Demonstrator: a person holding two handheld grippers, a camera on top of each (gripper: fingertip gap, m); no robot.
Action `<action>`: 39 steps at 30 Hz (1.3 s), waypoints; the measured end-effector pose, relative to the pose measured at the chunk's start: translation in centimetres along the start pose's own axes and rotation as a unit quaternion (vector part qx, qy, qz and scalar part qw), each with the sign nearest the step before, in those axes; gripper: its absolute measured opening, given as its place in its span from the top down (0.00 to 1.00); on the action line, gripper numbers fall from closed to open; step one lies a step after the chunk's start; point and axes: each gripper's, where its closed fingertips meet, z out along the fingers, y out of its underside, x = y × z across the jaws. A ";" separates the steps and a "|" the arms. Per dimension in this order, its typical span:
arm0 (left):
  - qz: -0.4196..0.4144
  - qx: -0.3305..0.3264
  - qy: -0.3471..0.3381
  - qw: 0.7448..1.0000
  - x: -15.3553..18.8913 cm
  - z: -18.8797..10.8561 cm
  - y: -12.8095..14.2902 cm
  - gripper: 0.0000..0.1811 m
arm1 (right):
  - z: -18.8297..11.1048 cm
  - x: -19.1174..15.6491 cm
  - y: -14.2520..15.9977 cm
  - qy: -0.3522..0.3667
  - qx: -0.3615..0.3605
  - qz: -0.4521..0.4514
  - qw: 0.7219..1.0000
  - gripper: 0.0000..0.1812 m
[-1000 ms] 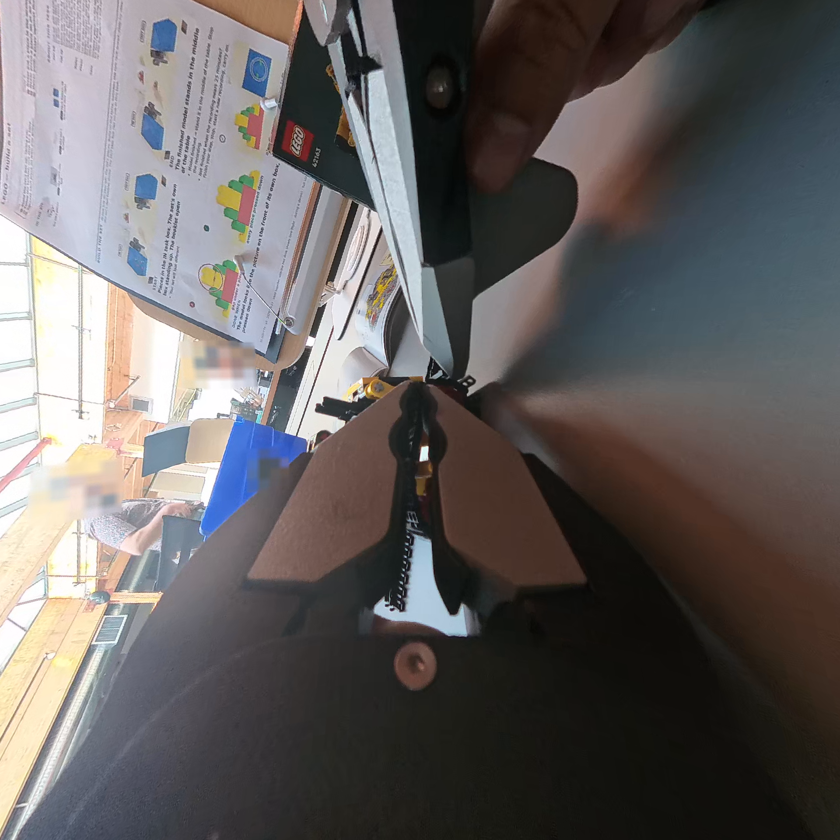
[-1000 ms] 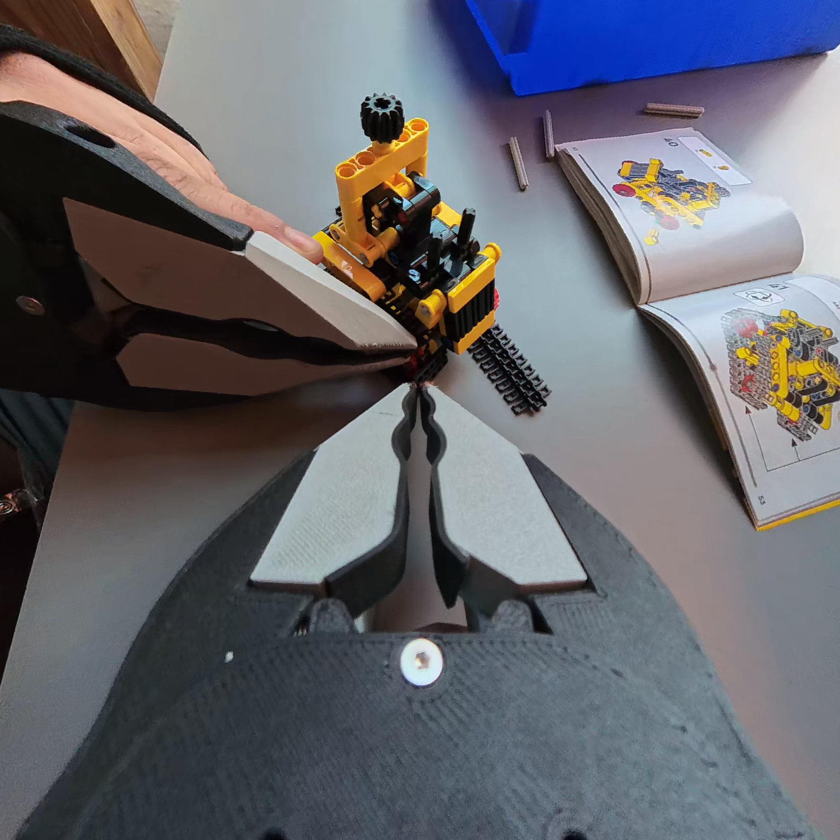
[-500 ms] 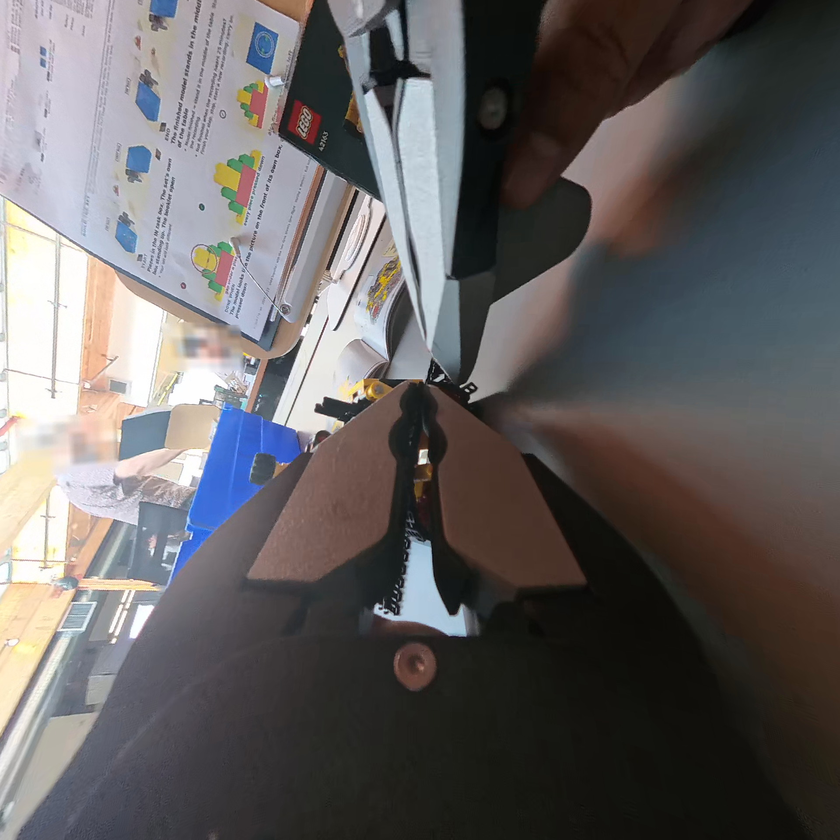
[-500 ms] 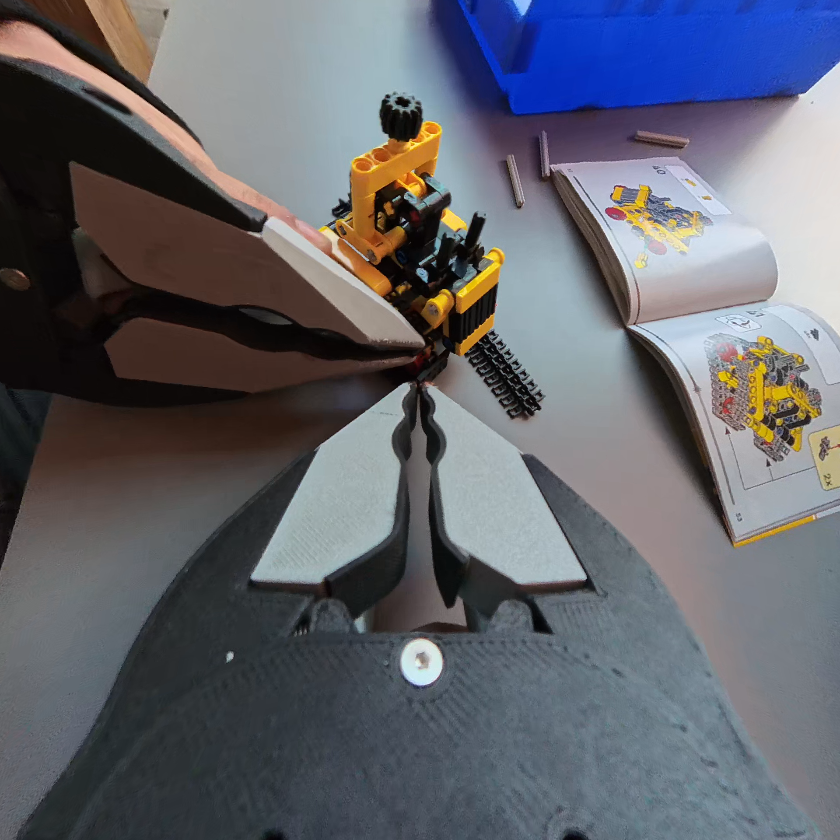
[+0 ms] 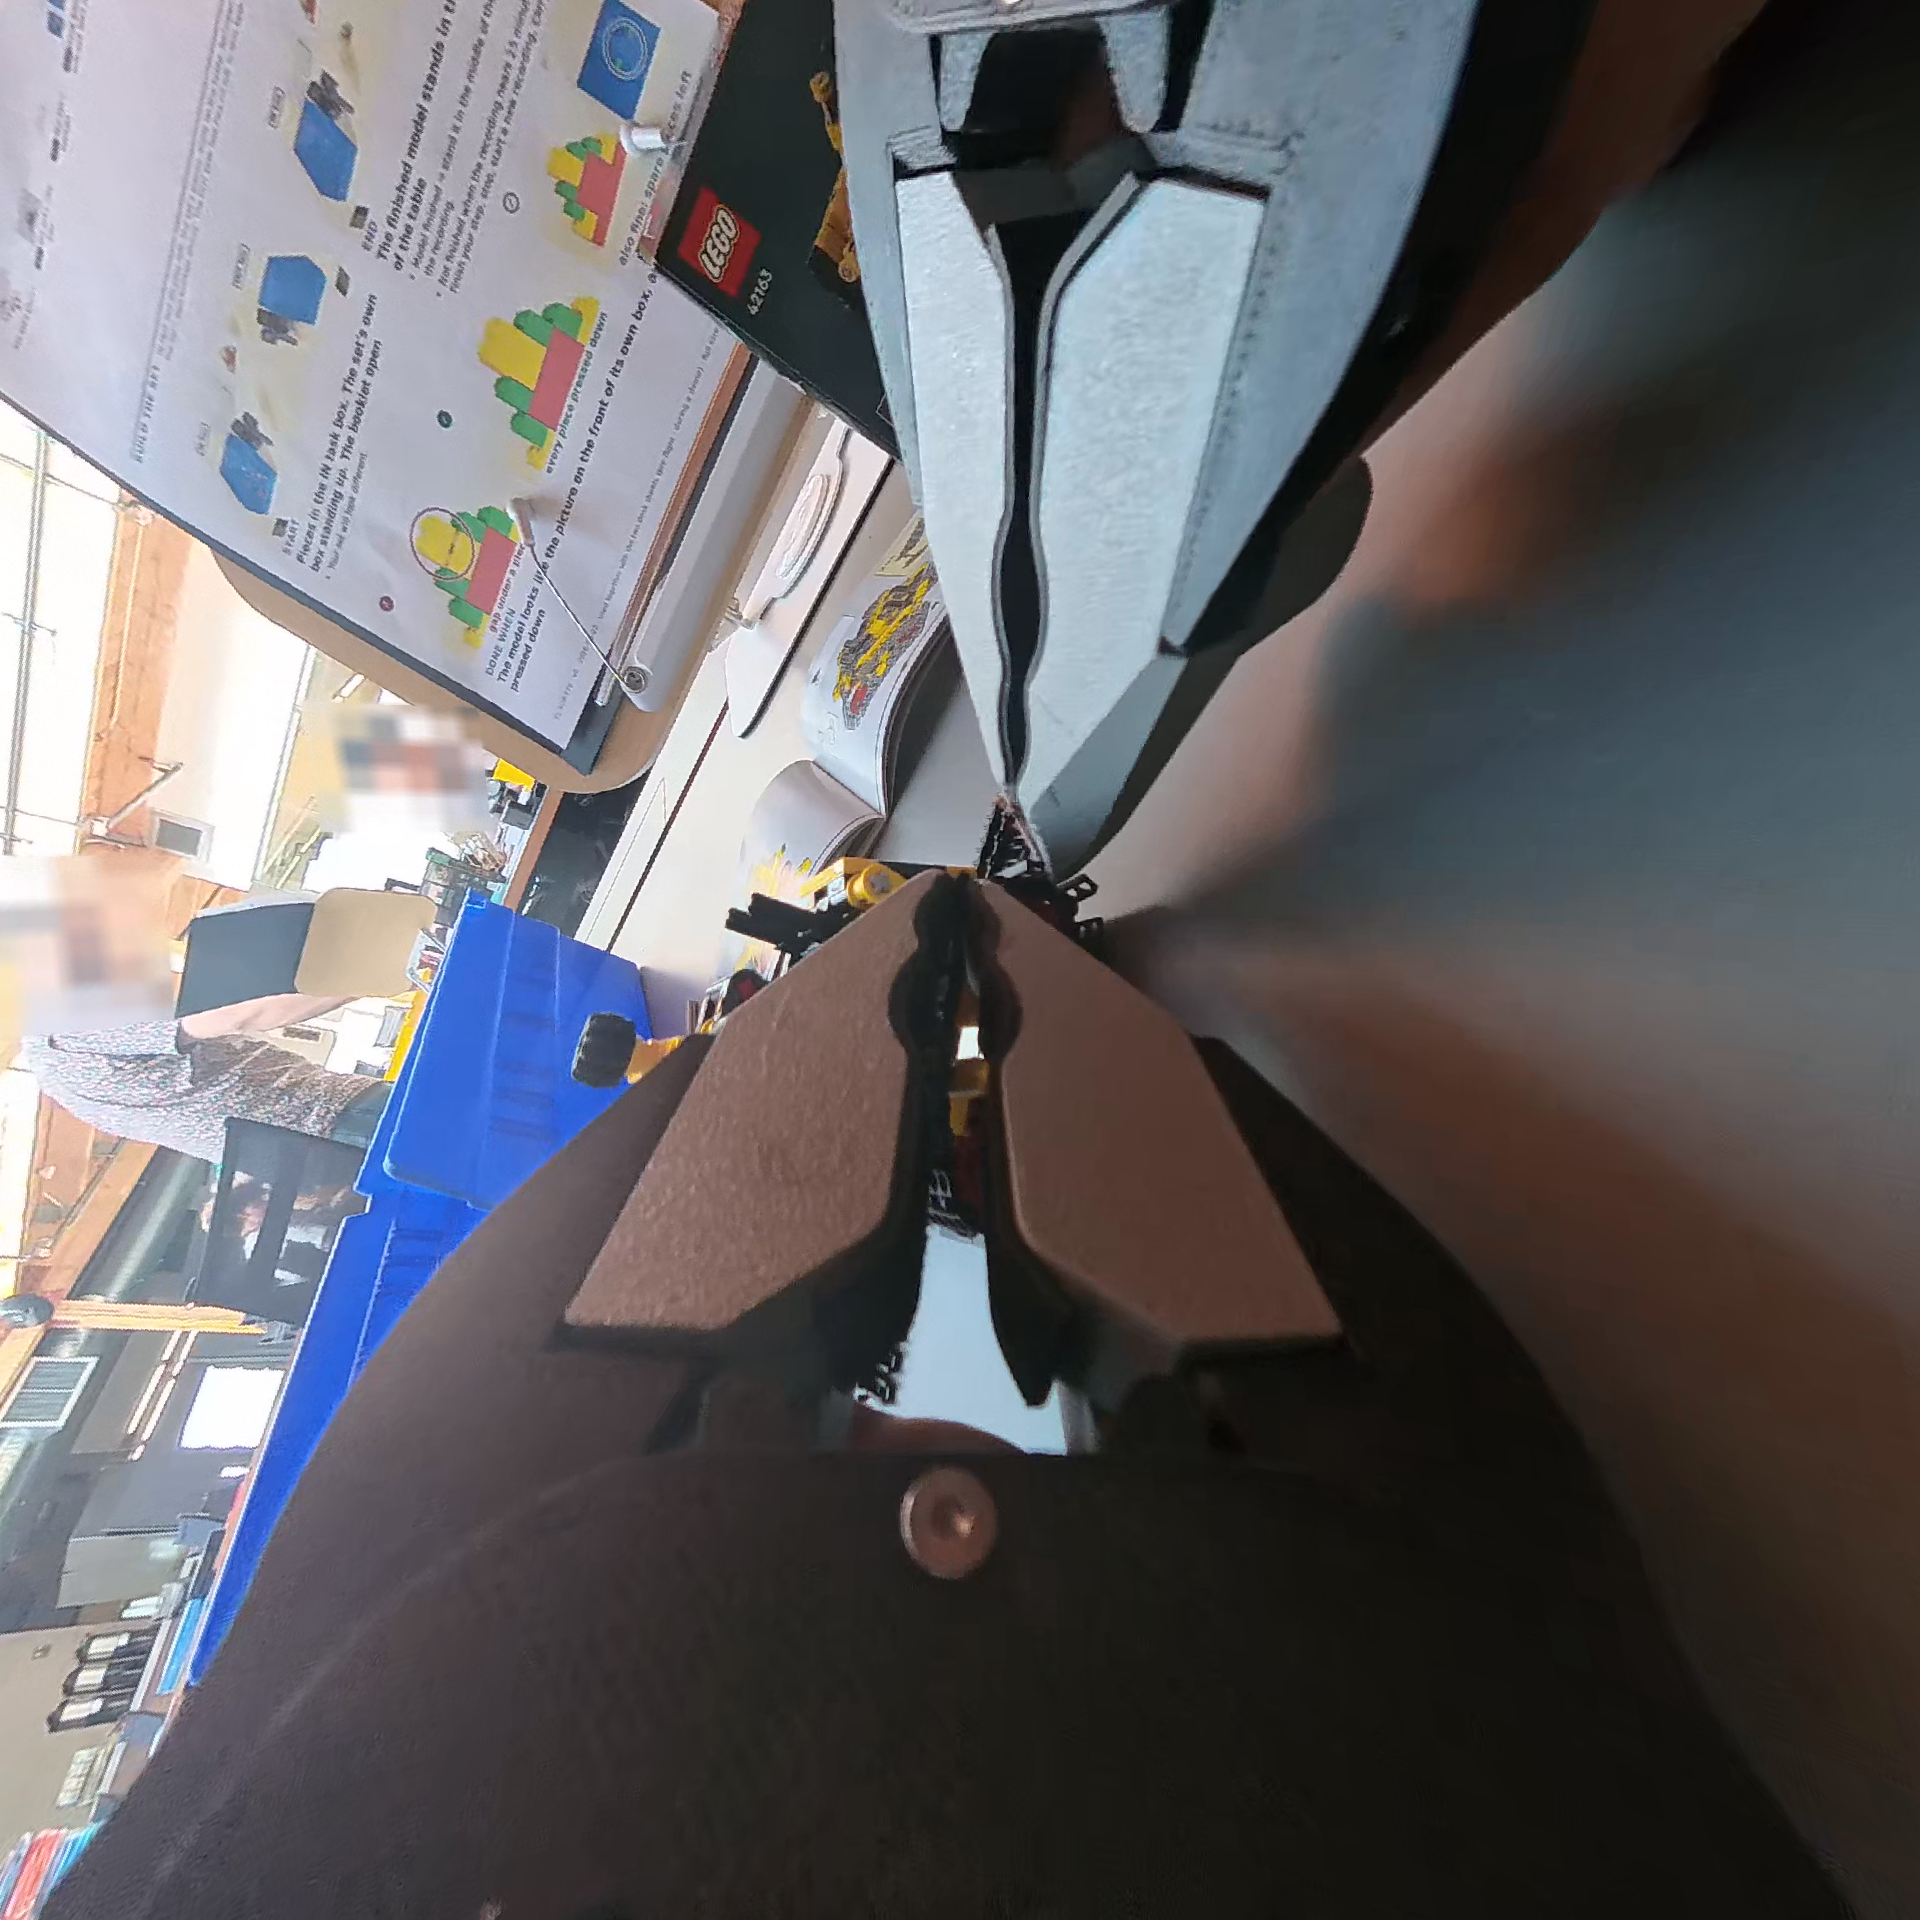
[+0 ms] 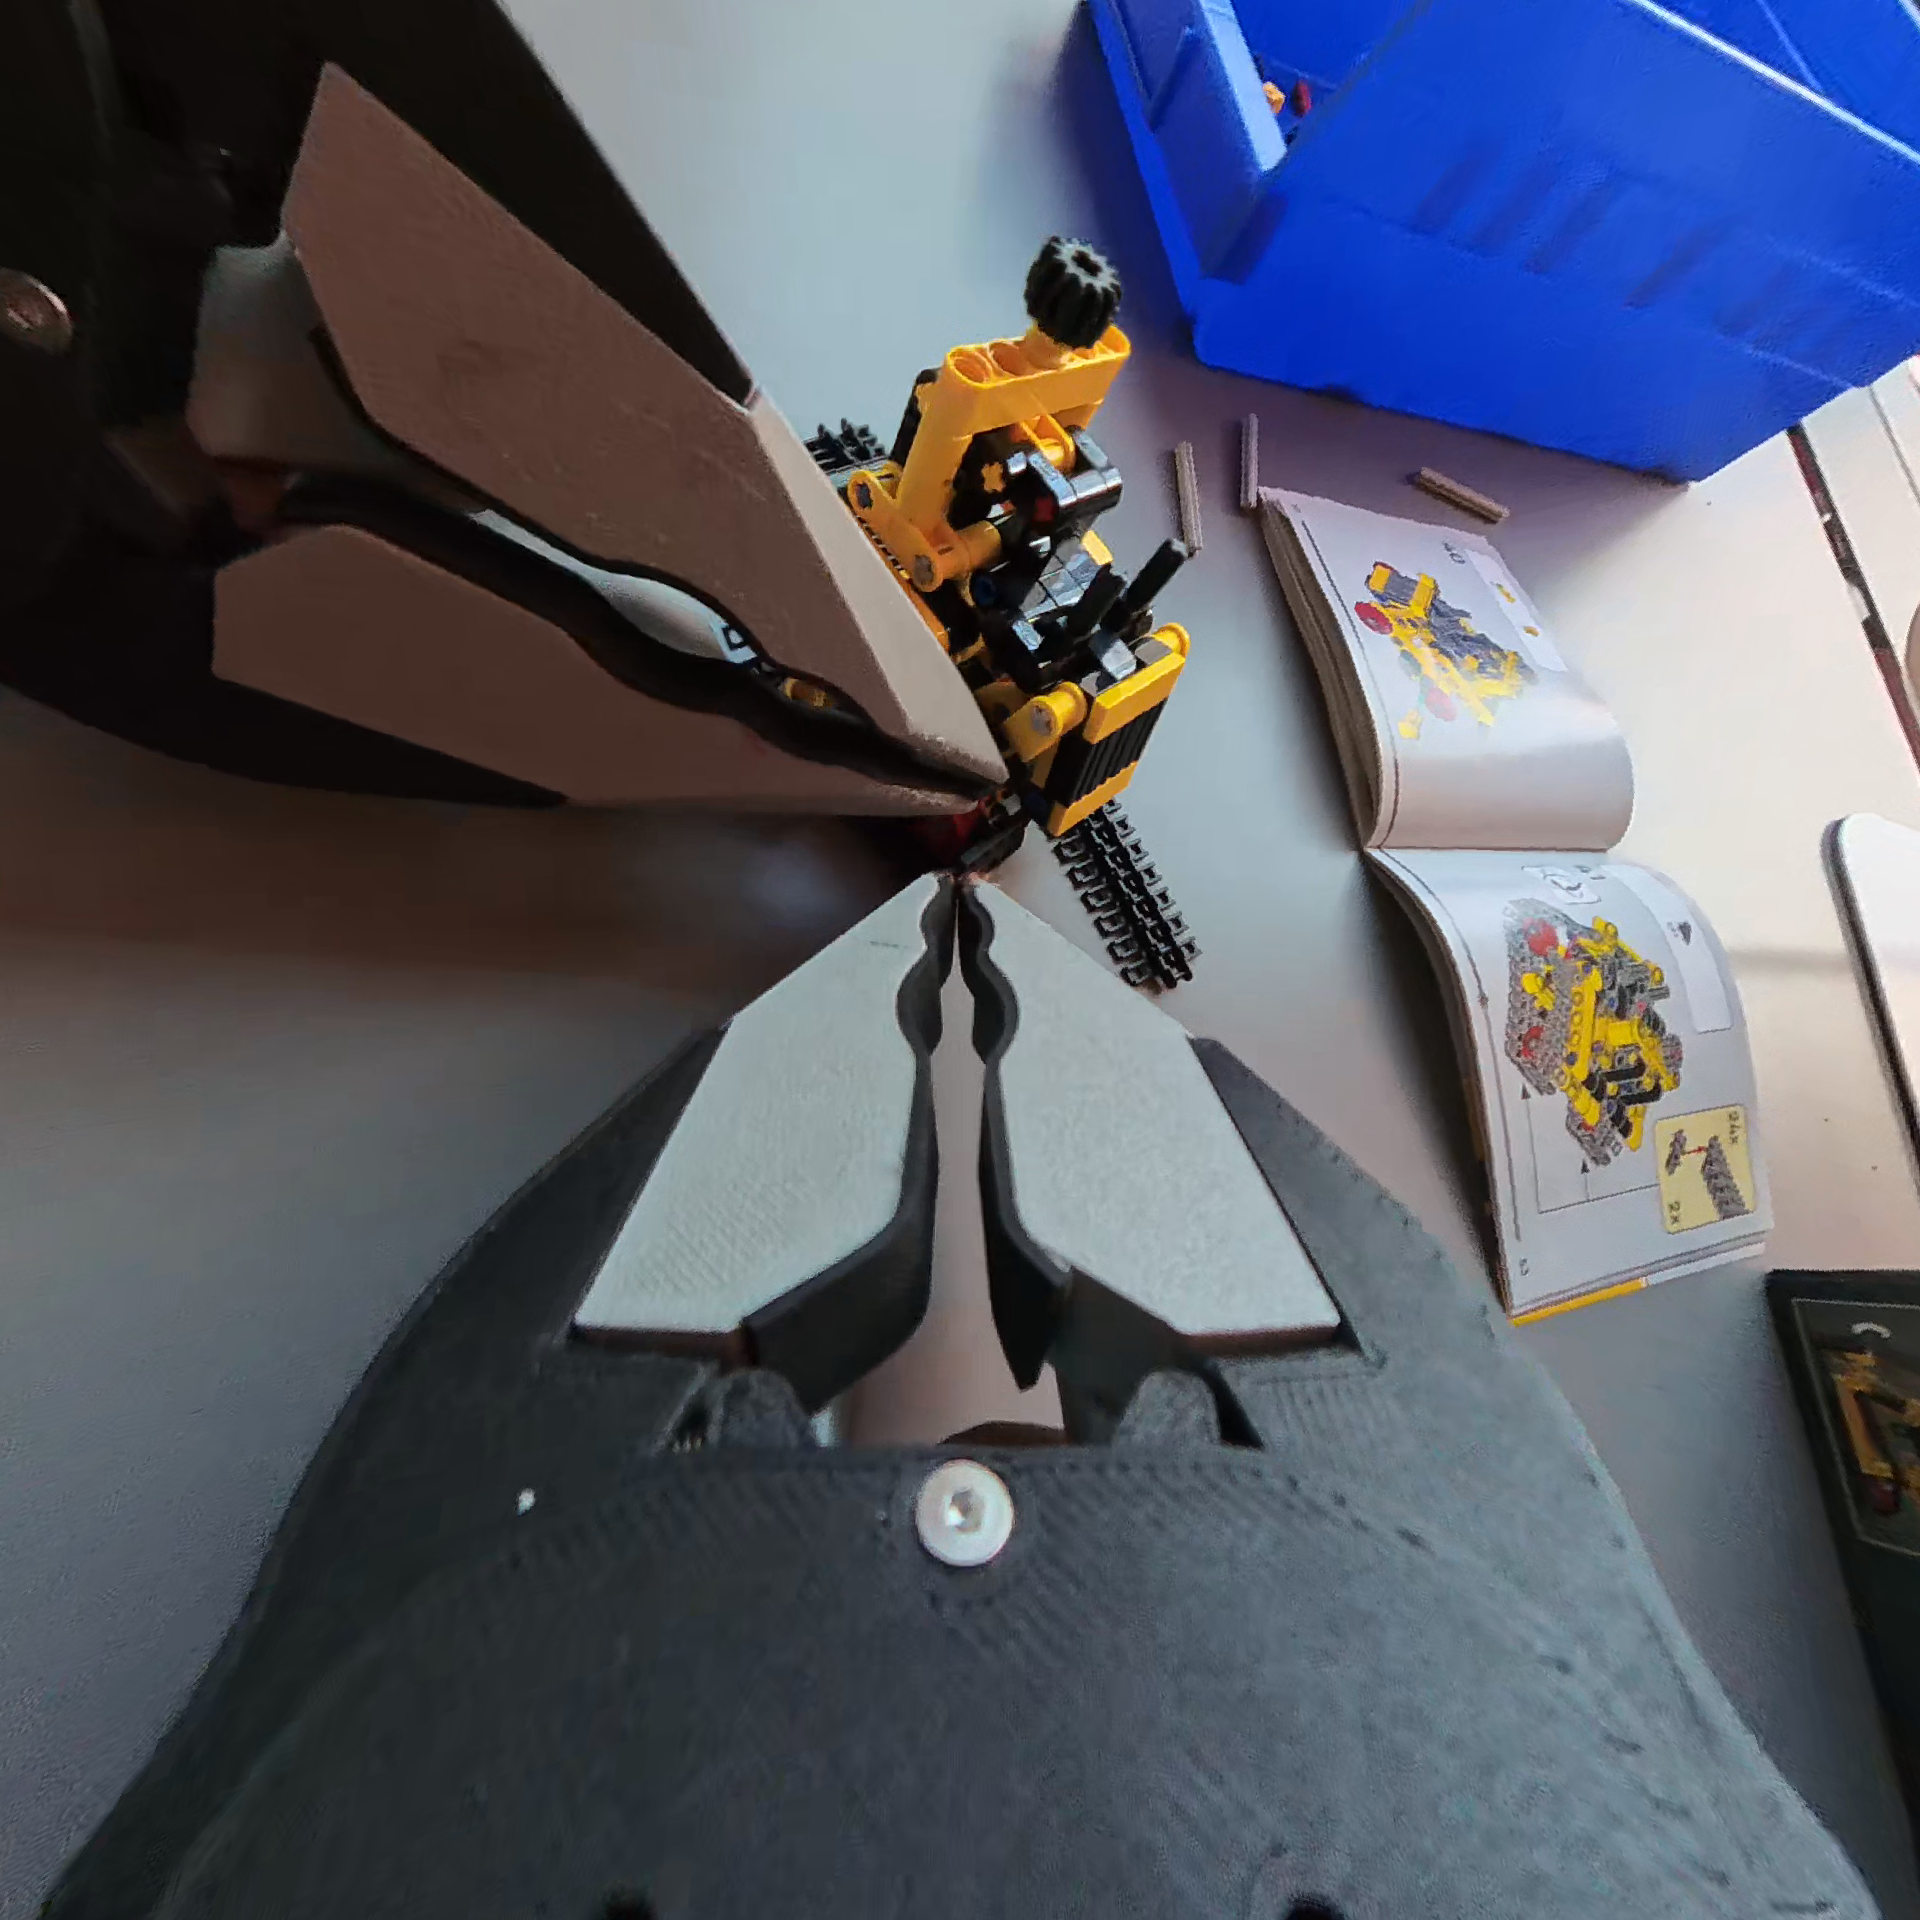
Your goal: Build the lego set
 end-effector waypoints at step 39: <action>0.024 -0.010 -0.012 1.000 0.1 0.1 0.3 1.00 | 0.3 0.4 0.2 -0.010 -0.010 0.049 0.999 0.91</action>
